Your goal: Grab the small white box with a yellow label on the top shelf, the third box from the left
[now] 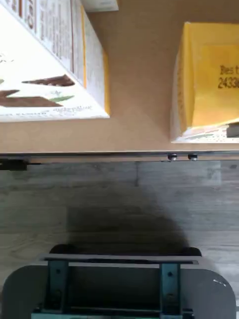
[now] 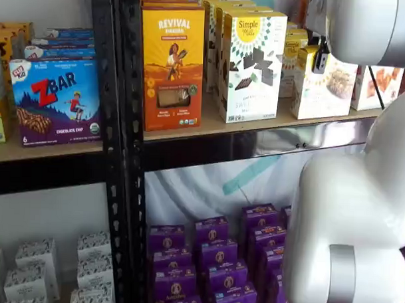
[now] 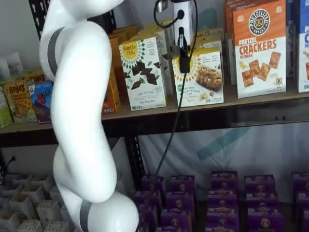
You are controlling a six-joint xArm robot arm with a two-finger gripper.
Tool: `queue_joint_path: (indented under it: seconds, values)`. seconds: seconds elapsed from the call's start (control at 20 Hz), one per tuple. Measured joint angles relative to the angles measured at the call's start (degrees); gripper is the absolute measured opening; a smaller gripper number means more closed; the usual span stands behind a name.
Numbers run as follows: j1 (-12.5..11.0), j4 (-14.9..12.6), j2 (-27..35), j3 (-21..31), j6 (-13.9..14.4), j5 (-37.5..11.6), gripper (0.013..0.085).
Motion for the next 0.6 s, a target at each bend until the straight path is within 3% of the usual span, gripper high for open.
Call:
queue_joint_path:
  seconds: [0.6]
  values:
    - [-1.4, 1.0, -4.7, 3.1, -1.0, 1.7, 0.0290]
